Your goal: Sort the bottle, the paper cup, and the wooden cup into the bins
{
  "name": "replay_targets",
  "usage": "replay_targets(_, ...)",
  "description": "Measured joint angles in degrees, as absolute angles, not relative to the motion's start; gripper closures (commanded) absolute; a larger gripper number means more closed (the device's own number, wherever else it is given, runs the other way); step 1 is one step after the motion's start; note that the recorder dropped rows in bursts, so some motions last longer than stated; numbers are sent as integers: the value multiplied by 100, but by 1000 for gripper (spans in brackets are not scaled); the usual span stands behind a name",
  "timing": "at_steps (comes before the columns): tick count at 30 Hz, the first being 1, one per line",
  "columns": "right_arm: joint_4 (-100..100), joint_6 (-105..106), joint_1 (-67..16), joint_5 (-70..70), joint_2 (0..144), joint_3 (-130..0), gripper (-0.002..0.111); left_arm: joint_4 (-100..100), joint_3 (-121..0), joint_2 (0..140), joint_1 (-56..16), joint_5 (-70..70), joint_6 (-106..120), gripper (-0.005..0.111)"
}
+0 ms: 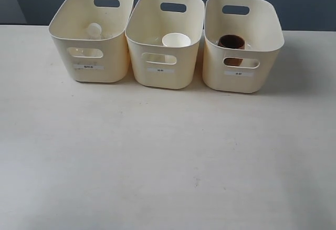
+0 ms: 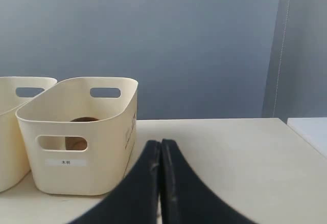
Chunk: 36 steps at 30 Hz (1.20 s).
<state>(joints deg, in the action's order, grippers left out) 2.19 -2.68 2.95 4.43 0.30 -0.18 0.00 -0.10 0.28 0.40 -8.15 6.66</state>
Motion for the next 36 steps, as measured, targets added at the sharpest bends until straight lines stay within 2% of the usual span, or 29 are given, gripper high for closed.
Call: replay_targets(36, 183, -44, 295, 490, 30, -18, 109, 0, -10, 28, 40, -815, 666, 107)
